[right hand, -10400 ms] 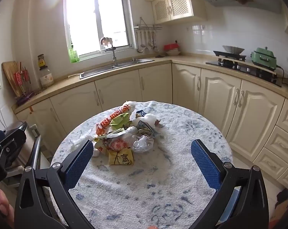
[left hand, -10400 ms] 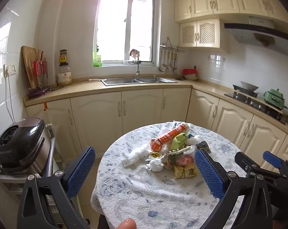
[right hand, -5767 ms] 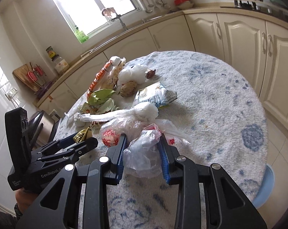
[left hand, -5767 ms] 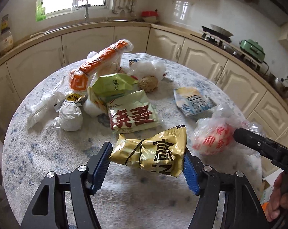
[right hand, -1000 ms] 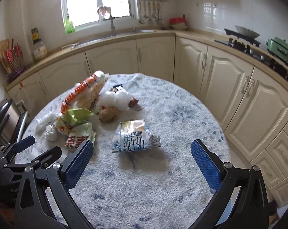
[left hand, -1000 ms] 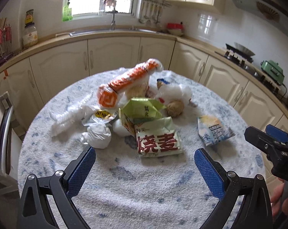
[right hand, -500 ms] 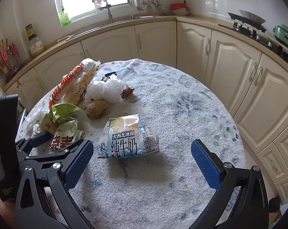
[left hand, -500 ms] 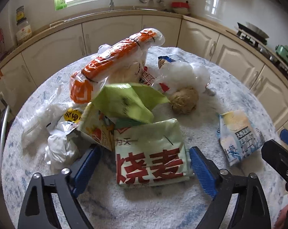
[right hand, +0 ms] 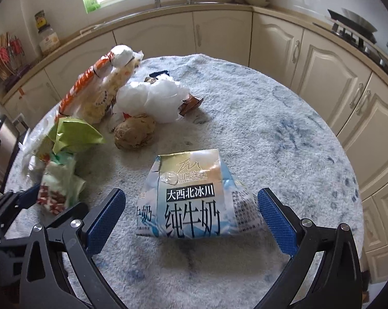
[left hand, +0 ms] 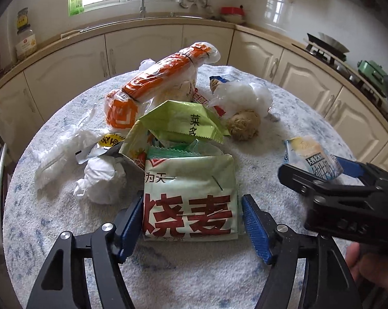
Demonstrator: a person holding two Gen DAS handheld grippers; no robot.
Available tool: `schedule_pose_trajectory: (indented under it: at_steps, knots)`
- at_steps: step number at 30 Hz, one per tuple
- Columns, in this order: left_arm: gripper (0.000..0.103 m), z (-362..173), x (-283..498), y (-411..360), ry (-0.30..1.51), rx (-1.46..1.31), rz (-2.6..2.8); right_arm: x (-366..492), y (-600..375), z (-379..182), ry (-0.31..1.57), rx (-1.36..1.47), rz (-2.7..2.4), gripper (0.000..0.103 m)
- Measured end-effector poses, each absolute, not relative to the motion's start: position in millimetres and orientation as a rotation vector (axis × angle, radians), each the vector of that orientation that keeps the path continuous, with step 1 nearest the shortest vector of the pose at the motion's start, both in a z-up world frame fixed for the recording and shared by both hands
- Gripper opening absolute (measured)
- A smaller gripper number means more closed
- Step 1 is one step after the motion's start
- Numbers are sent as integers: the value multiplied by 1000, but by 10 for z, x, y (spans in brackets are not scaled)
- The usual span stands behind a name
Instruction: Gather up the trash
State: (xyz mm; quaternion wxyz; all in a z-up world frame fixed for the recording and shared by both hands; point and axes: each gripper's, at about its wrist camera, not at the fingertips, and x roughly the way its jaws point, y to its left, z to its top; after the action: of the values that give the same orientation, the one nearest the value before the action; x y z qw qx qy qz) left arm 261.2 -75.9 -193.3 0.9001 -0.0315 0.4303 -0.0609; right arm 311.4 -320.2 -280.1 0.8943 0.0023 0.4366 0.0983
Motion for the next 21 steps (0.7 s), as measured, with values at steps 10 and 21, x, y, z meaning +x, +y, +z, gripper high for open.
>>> schedule_pose_trajectory:
  at_steps: [10, 21]
  knots:
    - [67, -1863, 2213, -668, 884, -81, -134, 2800, -3389, -2782, 874, 49, 225, 88]
    - [67, -1618, 1938, -750, 838, -82, -198, 2228, -3750, -2412, 762, 165, 228, 88]
